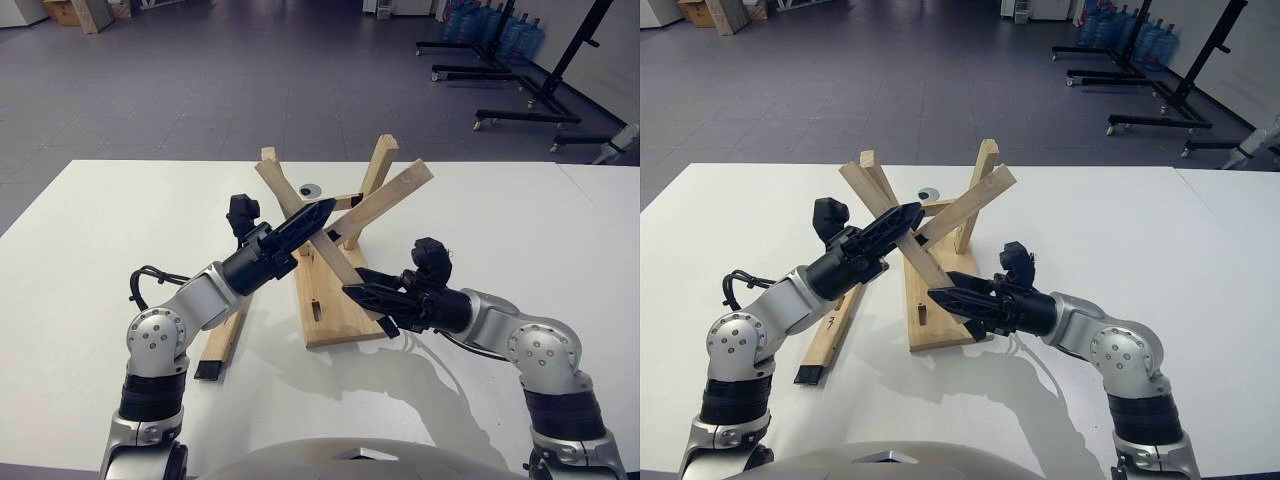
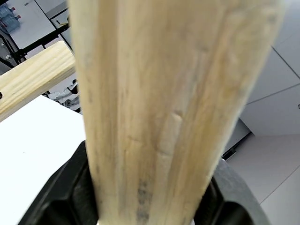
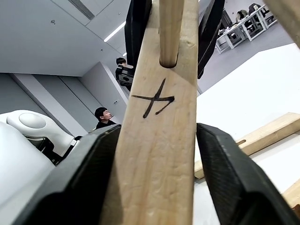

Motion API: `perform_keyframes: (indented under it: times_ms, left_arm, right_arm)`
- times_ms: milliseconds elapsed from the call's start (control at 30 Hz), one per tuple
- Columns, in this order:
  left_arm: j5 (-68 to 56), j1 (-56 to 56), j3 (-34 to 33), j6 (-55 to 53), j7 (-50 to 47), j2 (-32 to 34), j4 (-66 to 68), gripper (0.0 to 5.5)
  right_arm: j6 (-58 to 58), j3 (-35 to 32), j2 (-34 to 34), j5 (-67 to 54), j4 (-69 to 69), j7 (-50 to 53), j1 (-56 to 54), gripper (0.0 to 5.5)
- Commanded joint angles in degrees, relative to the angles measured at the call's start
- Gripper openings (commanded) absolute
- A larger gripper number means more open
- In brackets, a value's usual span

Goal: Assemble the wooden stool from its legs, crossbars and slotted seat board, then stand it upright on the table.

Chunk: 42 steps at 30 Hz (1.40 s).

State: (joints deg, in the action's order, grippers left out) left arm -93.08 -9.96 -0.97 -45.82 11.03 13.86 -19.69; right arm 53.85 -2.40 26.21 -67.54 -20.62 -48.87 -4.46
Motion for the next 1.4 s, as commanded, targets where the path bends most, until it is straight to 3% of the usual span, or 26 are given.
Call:
perform_keyframes:
  times_ms: [33, 400, 567, 767, 967, 1200, 1400]
  left_arm:
    - [0.2, -0.8, -0.4, -0.2, 0.0, -0.1, 0.2, 2.13]
    - [4.3, -0.7, -0.5, -0.6, 2.3, 1.7, 0.3, 2.09]
    - [8.8, -1.3, -1.5, -0.4, 5.3, 4.3, -0.4, 2.09]
    - [24.1, -3.0, -4.2, 4.6, 15.0, 13.2, -6.6, 2.09]
    - [39.0, -3.2, -1.9, 9.4, 21.5, 18.5, -7.7, 2.09]
    - [45.9, -2.7, -1.9, 15.6, 23.9, 14.1, -3.0, 2.09]
    - [43.2, -0.9, -3.0, 17.9, 28.2, 10.1, -2.7, 2.09]
  right_arm:
    - [0.9, -0.7, 0.6, -0.7, 1.1, 0.5, -1.0, 3.58]
    - [2.2, -4.1, 2.5, -3.3, 3.0, -0.6, -1.7, 5.4]
    - [2.6, -6.2, 5.6, -2.5, 4.4, -2.8, -1.0, 5.4]
    - [0.7, -8.6, 10.1, 1.9, 7.2, -6.3, 1.9, 5.4]
    - [-0.9, -8.0, 9.6, 4.6, 7.2, -7.1, 4.2, 5.4]
    - [-0.9, -7.7, 9.0, 5.7, 7.2, -7.0, 4.2, 5.4]
    - [-0.7, -7.4, 8.7, 6.3, 7.5, -7.0, 3.8, 5.4]
